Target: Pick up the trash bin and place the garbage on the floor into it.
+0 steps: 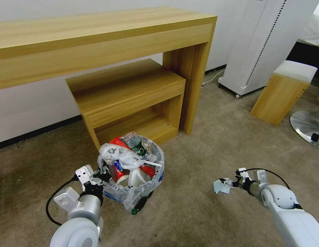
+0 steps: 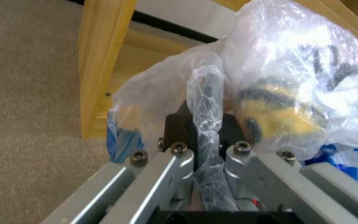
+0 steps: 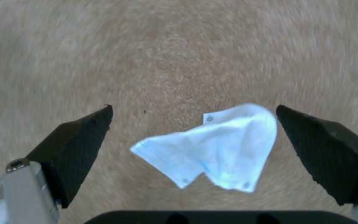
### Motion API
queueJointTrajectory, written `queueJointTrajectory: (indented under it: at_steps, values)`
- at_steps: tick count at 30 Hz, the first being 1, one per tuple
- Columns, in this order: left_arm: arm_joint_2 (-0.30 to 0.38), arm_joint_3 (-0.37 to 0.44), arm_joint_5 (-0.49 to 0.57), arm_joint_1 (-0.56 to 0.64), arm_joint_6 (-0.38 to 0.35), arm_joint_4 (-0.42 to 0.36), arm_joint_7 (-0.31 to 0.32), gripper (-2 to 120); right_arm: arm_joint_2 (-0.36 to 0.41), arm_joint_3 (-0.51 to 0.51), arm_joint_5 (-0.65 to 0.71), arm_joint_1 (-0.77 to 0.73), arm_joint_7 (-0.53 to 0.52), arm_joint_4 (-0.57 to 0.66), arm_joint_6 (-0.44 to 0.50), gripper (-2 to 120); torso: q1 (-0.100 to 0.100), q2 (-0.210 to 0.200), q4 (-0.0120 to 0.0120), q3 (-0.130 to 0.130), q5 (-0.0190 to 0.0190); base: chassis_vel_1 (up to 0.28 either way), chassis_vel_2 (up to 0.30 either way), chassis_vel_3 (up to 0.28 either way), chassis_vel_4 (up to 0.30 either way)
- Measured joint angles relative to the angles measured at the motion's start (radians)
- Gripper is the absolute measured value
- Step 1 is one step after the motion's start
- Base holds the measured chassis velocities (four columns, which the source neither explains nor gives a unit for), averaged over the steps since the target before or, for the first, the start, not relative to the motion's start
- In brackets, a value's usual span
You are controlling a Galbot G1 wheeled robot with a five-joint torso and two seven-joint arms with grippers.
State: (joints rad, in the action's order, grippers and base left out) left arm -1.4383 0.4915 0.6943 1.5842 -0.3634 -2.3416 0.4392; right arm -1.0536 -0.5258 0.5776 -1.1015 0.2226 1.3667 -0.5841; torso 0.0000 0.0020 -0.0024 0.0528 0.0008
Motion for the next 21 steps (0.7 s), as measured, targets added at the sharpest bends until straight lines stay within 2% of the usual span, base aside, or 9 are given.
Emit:
queueJointTrajectory:
  at_steps: [1, 2, 3, 4, 6, 11, 19, 21]
  values:
    - [0.000, 0.000, 0.000, 0.000, 0.000, 0.000, 0.000, 3, -0.007, -0.004, 0.014, 0.000, -0.016, 0.002, -0.007, 100, 0.000, 0.000, 0.0000, 0.000, 0.0000, 0.000, 0.000, 0.000, 0.000]
    - [0.001, 0.003, 0.000, 0.001, 0.000, 0.000, 0.000, 3, -0.052, -0.027, 0.100, 0.001, -0.109, 0.018, -0.044, 100, 0.000, 0.000, -0.0001, 0.000, -0.0003, 0.000, 0.000, 0.000, 0.000]
    - [0.001, 0.003, 0.000, 0.001, 0.000, 0.000, 0.000, 3, -0.052, -0.027, 0.100, 0.001, -0.109, 0.018, -0.044, 100, 0.000, 0.000, -0.0001, 0.000, -0.0003, 0.000, 0.000, 0.000, 0.000]
    - [0.002, 0.003, 0.001, 0.002, 0.000, 0.000, 0.000, 3, -0.085, -0.043, 0.173, 0.003, -0.181, 0.027, -0.074, 100, 0.000, 0.000, 0.0000, 0.000, 0.0000, 0.000, 0.000, 0.000, 0.000]
    - [0.002, 0.003, 0.001, 0.004, 0.000, 0.002, 0.000, 3, -0.129, -0.069, 0.253, 0.008, -0.255, 0.029, -0.111, 100, 0.000, 0.000, 0.0001, 0.000, -0.0001, 0.000, 0.000, 0.000, 0.000]
    - [0.002, -0.002, 0.002, 0.005, 0.000, 0.002, 0.000, 3, -0.191, -0.109, 0.300, 0.024, -0.322, 0.002, -0.144, 100, 0.000, 0.000, -0.0002, 0.000, -0.0002, 0.000, 0.000, 0.000, 0.000]
    - [0.008, 0.003, 0.007, 0.011, 0.000, -0.002, 0.000, 3, -0.226, -0.131, 0.286, 0.068, -0.346, -0.069, -0.151, 100, 0.000, 0.000, -0.0001, 0.000, -0.0001, 0.000, 0.000, 0.000, 0.000]
    - [0.011, 0.007, 0.010, 0.015, 0.000, -0.007, 0.000, 3, -0.236, -0.137, 0.272, 0.088, -0.346, -0.107, -0.150, 96, 0.000, 0.000, 0.0000, 0.000, -0.0002, 0.000, 0.000, 0.000, 0.000]
